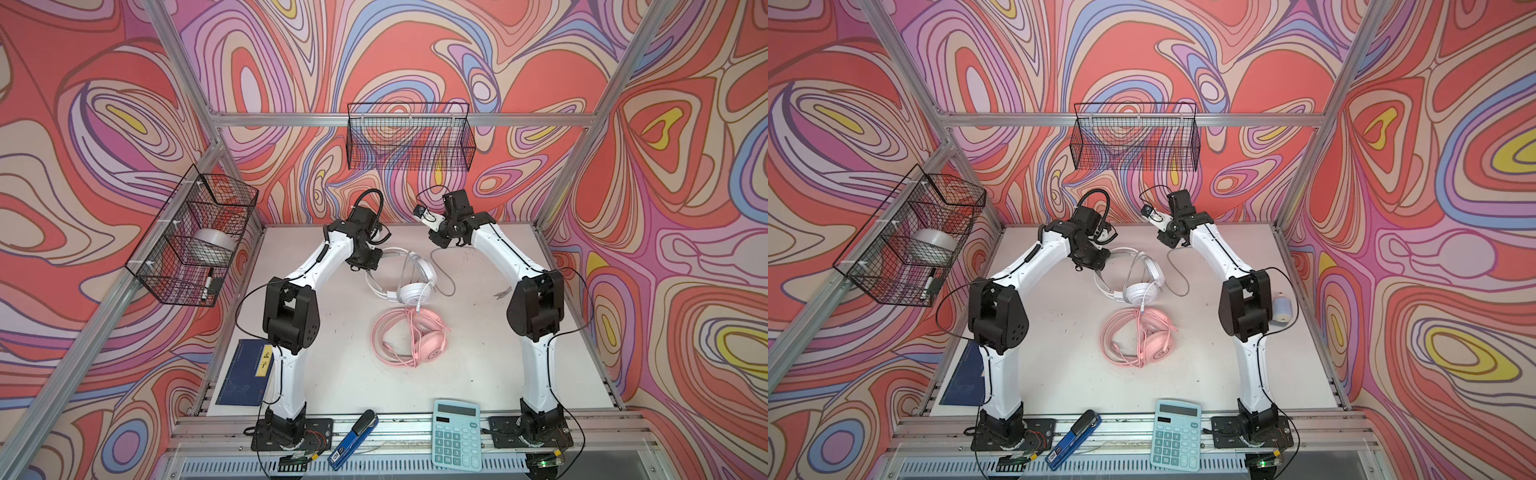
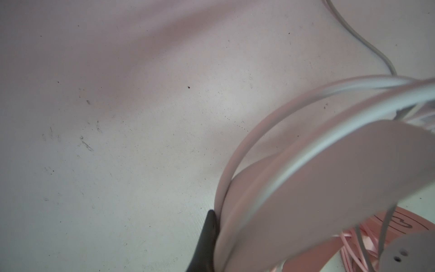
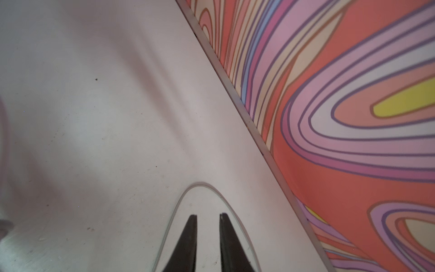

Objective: Wrap the headphones

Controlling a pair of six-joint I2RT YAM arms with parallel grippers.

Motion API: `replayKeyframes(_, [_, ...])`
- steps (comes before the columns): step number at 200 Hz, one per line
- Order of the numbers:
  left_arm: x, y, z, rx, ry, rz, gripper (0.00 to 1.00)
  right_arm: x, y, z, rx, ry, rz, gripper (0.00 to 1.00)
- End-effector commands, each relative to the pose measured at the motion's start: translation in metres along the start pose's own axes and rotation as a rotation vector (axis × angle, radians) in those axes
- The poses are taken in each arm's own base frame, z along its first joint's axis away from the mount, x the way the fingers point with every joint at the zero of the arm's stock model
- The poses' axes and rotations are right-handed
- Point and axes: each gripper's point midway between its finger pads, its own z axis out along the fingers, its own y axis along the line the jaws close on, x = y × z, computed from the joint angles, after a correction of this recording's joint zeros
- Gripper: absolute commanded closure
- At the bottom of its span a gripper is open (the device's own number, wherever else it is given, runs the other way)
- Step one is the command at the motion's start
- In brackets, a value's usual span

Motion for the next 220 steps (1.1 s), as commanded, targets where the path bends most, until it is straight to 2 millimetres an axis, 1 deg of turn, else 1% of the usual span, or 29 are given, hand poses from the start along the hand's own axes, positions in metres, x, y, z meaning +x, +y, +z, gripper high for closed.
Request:
replayKeyframes(1, [-0.017,-0.012,-0.03,0.076,-0.096,-0.016,1.0,-0.005,-0.025,-0.029,0.053,-0.049,0.271,0.77])
replayKeyframes(24, [-0.016,-0.014,-0.031,0.094,-0.096,-0.026,1.0,0.024,-0.034,-0.032,0.045,0.006,0.481,0.75])
replayKeyframes(35, [-0.016,-0.016,-0.032,0.108,-0.102,-0.028,1.0,0.037,-0.034,-0.034,0.022,0.021,0.563,0.69])
replayKeyframes(49, [-0.018,-0.018,-0.034,0.118,-0.109,-0.034,1.0,0.056,-0.029,-0.035,-0.018,0.023,0.663,0.6])
replayKeyframes(57, [-0.019,-0.02,-0.037,0.129,-0.112,-0.038,1.0,0.066,-0.025,-0.036,-0.049,0.022,0.739,0.56])
replayKeyframes(78, [-0.022,-0.025,-0.043,0.157,-0.129,-0.033,1.0,0.09,-0.014,-0.037,-0.142,0.032,0.933,0.56])
replayKeyframes(91, [-0.022,-0.025,-0.047,0.154,-0.132,-0.031,1.0,0.1,-0.004,-0.036,-0.183,0.043,1.022,0.56])
replayKeyframes(107, [-0.022,-0.026,-0.051,0.156,-0.135,-0.032,1.0,0.105,0.014,-0.037,-0.241,0.057,1.086,0.55])
replayKeyframes(136, [-0.023,-0.028,-0.06,0.162,-0.148,-0.032,1.0,0.117,0.038,-0.044,-0.278,0.061,1.191,0.51])
replayKeyframes(164, [-0.023,-0.035,-0.067,0.203,-0.159,-0.029,1.0,0.118,0.062,-0.048,-0.375,0.031,1.319,0.5])
replayKeyframes(180, [-0.023,-0.036,-0.067,0.205,-0.159,-0.028,1.0,0.121,0.069,-0.047,-0.399,0.005,1.409,0.49])
replayKeyframes(204, [-0.023,-0.038,-0.07,0.22,-0.164,-0.028,1.0,0.122,0.083,-0.041,-0.474,-0.014,1.55,0.48])
replayKeyframes(220, [-0.024,-0.04,-0.073,0.229,-0.171,-0.024,1.0,0.126,0.088,-0.036,-0.466,-0.012,1.607,0.47])
